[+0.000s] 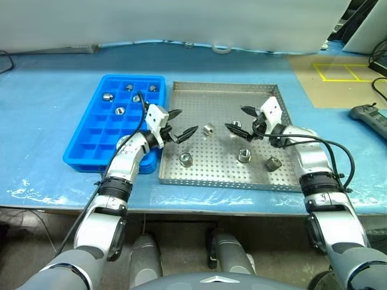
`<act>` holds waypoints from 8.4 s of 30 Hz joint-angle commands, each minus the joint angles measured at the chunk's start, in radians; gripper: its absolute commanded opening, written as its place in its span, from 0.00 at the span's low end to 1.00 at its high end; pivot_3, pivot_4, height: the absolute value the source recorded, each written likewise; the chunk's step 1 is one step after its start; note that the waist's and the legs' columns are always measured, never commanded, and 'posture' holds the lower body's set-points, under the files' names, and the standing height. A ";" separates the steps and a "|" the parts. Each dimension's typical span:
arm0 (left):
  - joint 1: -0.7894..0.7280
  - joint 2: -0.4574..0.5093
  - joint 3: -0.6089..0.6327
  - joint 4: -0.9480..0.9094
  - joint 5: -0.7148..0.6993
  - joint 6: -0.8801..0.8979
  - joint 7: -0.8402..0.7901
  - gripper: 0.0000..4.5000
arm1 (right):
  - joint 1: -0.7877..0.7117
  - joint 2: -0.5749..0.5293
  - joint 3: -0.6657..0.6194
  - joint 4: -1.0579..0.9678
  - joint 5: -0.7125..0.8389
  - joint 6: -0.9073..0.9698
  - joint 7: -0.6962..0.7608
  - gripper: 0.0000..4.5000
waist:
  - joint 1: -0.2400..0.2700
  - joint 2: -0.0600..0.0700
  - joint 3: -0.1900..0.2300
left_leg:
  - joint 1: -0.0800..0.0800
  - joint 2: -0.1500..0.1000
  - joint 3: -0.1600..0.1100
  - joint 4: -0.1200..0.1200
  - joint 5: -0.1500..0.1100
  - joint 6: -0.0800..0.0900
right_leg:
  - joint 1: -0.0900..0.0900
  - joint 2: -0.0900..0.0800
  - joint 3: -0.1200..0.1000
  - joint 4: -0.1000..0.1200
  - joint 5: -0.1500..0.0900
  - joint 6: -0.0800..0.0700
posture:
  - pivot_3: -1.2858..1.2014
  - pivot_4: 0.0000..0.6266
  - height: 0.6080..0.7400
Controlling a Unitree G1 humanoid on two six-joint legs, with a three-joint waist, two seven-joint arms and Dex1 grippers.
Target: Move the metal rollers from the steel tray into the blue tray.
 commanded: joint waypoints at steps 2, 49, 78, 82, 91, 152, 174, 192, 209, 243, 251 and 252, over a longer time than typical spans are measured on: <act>-0.036 -0.025 -0.032 0.018 0.004 -0.020 -0.042 1.00 | 0.033 -0.006 -0.066 -0.116 0.075 0.053 -0.025 1.00 | -0.003 0.000 0.000 | 0.000 0.000 0.000 0.000 -0.001 -0.001 | 0.000 0.000 0.000 0.000 0.000 0.000 | 0.31 0.24 1.00; 0.025 0.155 -0.261 -0.143 0.143 0.276 -0.224 0.39 | 0.071 0.042 -0.032 -0.133 0.052 0.054 -0.084 1.00 | -0.056 0.010 -0.006 | 0.009 -0.002 0.000 -0.001 -0.002 -0.003 | 0.010 -0.001 0.001 -0.004 0.000 0.002 | 0.32 0.24 1.00; 0.023 0.142 0.441 -0.242 0.102 0.233 0.931 0.39 | -0.152 0.146 0.052 0.199 -0.004 -0.086 0.058 1.00 | 0.043 0.006 -0.004 | -0.010 0.001 -0.002 0.004 -0.002 0.004 | -0.004 -0.001 -0.004 -0.003 0.001 0.001 | 0.40 0.24 1.00; -0.046 0.186 0.395 -0.082 0.085 0.175 0.822 0.39 | -0.133 0.134 0.045 0.170 -0.001 -0.077 0.044 1.00 | 0.051 0.006 -0.004 | -0.010 0.000 -0.002 0.004 -0.002 0.004 | -0.004 -0.001 -0.003 -0.002 0.001 0.001 | 0.39 0.24 1.00; -0.123 0.215 0.343 0.154 0.089 0.100 0.773 0.39 | -0.077 0.110 0.034 0.093 0.004 -0.051 0.014 1.00 | 0.035 0.006 -0.004 | -0.009 0.000 -0.002 0.004 -0.002 0.004 | -0.005 0.000 -0.003 -0.002 0.001 0.001 | 0.37 0.24 1.00; -0.191 0.004 0.193 0.197 0.064 0.052 0.486 0.29 | -0.040 0.063 -0.027 -0.054 0.077 0.066 -0.076 1.00 | -0.112 0.004 -0.003 | -0.012 -0.012 -0.004 0.009 -0.007 0.015 | -0.002 -0.008 -0.002 -0.007 0.002 0.004 | 0.37 0.24 1.00; 0.574 -0.057 0.372 -0.964 0.061 0.561 0.938 0.29 | -0.370 0.247 0.044 0.507 -0.029 -0.189 0.109 1.00 | 0.103 0.004 -0.002 | -0.015 -0.012 -0.002 0.007 -0.007 0.012 | -0.004 -0.016 -0.005 -0.004 0.000 0.002 | 0.50 0.24 1.00; 0.441 -0.006 0.304 -0.797 0.033 0.565 0.843 0.50 | -0.301 0.204 0.020 0.424 -0.021 -0.174 0.079 1.00 | 0.088 0.004 -0.002 | -0.013 -0.012 -0.003 0.005 -0.005 0.010 | -0.004 -0.015 -0.005 -0.002 0.001 0.002 | 0.45 0.24 1.00; 0.188 0.121 0.086 -0.593 -0.125 0.409 0.238 0.99 | -0.214 0.148 -0.069 0.264 0.012 -0.109 -0.095 1.00 | 0.076 0.004 -0.002 | -0.013 -0.013 -0.002 0.005 -0.004 0.011 | -0.005 -0.015 -0.003 -0.003 0.001 0.003 | 0.37 0.24 1.00; 0.046 0.072 0.034 -0.206 -0.020 0.186 0.185 1.00 | -0.214 0.138 0.098 0.289 -0.147 0.061 -0.210 0.80 | -0.044 0.004 -0.003 | -0.012 -0.013 0.000 0.007 -0.003 0.015 | -0.004 -0.014 0.000 -0.002 0.001 0.003 | 0.36 0.24 1.00; 0.072 0.084 0.126 -0.264 -0.050 0.193 0.303 1.00 | -0.261 0.195 0.020 0.264 -0.045 0.027 -0.154 0.37 | -0.041 0.004 -0.003 | -0.011 -0.012 0.000 0.007 -0.003 0.015 | -0.005 -0.014 0.000 -0.001 0.001 0.003 | 0.39 0.24 1.00; 0.077 0.083 0.155 -0.281 -0.061 0.198 0.338 1.00 | -0.275 0.211 0.013 0.263 -0.031 0.020 -0.139 0.37 | -0.041 0.004 -0.003 | -0.011 -0.012 0.000 0.007 -0.003 0.015 | -0.005 -0.014 0.000 -0.001 0.001 0.003 | 0.39 0.24 1.00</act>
